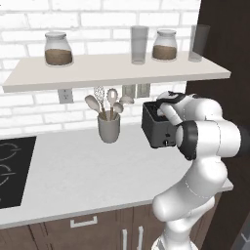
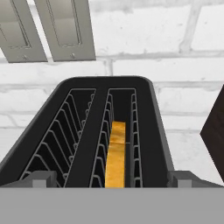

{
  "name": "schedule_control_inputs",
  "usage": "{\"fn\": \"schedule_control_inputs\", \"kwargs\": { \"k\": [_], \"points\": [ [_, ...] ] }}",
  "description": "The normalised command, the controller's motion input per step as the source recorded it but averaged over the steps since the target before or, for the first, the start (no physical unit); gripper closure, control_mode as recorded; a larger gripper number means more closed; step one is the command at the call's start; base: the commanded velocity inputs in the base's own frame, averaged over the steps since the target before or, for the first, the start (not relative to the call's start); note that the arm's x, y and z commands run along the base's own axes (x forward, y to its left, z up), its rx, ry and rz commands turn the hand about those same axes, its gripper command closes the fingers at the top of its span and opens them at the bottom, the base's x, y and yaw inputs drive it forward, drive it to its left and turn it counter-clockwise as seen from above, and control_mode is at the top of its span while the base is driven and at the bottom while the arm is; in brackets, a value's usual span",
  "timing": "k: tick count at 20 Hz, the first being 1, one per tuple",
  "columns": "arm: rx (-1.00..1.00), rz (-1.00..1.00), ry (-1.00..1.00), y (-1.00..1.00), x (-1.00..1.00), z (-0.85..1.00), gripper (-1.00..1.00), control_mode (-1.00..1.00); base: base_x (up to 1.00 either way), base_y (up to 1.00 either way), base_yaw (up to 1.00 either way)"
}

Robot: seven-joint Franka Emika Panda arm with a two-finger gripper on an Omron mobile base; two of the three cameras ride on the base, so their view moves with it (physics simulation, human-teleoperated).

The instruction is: Start the toaster. Once the lever pops up, take the bread to the plate on the dining counter.

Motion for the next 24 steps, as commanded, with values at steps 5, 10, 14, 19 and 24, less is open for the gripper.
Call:
{"fn": "schedule_control_inputs", "kwargs": {
  "k": [5, 10, 14, 19, 24],
  "points": [
    [0.0, 0.0, 0.0, 0.0, 0.0, 0.0, -1.0, -1.0, 0.0, 0.0, 0.0],
    [0.0, 0.0, 0.0, 0.0, 0.0, 0.0, -1.0, -1.0, 0.0, 0.0, 0.0],
    [0.0, 0.0, 0.0, 0.0, 0.0, 0.0, -1.0, -1.0, 0.0, 0.0, 0.0],
    [0.0, 0.0, 0.0, 0.0, 0.0, 0.0, -1.0, -1.0, 0.0, 0.0, 0.0],
    [0.0, 0.0, 0.0, 0.0, 0.0, 0.0, -1.0, -1.0, 0.0, 0.0, 0.0]
  ]
}}
